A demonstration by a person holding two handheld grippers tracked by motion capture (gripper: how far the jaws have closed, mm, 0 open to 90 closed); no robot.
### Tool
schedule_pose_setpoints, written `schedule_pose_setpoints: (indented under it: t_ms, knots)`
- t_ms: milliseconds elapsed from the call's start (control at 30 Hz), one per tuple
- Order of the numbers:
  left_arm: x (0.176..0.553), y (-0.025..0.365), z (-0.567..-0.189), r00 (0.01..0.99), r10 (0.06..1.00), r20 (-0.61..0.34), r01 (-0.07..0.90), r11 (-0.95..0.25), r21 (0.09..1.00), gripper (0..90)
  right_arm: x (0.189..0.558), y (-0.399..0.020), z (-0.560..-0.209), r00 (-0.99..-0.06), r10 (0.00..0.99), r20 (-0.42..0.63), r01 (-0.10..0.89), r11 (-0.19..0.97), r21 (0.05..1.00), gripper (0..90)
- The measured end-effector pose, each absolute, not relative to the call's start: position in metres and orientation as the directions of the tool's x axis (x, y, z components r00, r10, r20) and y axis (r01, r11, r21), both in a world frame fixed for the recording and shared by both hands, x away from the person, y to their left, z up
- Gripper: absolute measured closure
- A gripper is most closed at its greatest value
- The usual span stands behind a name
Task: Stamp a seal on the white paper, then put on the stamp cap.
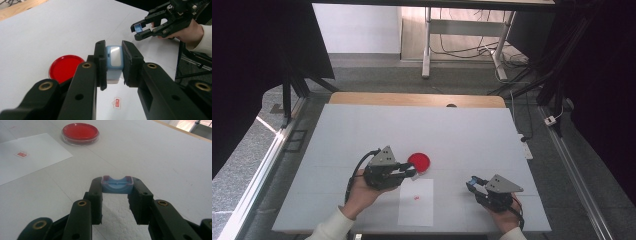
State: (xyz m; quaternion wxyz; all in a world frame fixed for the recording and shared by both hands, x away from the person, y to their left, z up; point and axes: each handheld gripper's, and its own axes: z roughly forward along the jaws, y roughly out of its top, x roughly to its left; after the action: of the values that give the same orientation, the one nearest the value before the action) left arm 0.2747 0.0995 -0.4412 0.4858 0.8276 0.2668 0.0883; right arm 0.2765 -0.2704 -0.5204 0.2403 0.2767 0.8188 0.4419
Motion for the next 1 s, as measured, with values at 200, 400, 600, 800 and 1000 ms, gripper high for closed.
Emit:
schedule_pose_setpoints:
  t_ms: [200,400,600,800,1000]
  knots:
    - [0.2756,0.1021,-0.4409,0.837,0.535,-0.119,0.362,-0.377,0.853,74.7,0.2766,-0.2703,-0.5202,-0.73,0.666,-0.153,0.24,0.459,0.855,64.6]
    - [0.2763,0.1036,-0.4405,0.834,0.537,-0.125,0.366,-0.371,0.853,74.8,0.2766,-0.27,-0.5206,-0.731,0.666,-0.15,0.241,0.457,0.856,64.6]
    - [0.2768,0.1049,-0.4406,0.825,0.552,-0.123,0.371,-0.363,0.855,75.0,0.2762,-0.2697,-0.5203,-0.731,0.666,-0.15,0.239,0.456,0.857,64.6]
    - [0.2789,0.1036,-0.4414,0.827,0.546,-0.135,0.377,-0.359,0.854,75.0,0.2754,-0.2692,-0.5188,-0.729,0.667,-0.153,0.233,0.452,0.861,64.6]
    - [0.2786,0.1026,-0.4419,0.827,0.544,-0.142,0.38,-0.356,0.854,74.9,0.2734,-0.2648,-0.5175,-0.734,0.662,-0.152,0.226,0.45,0.864,64.6]
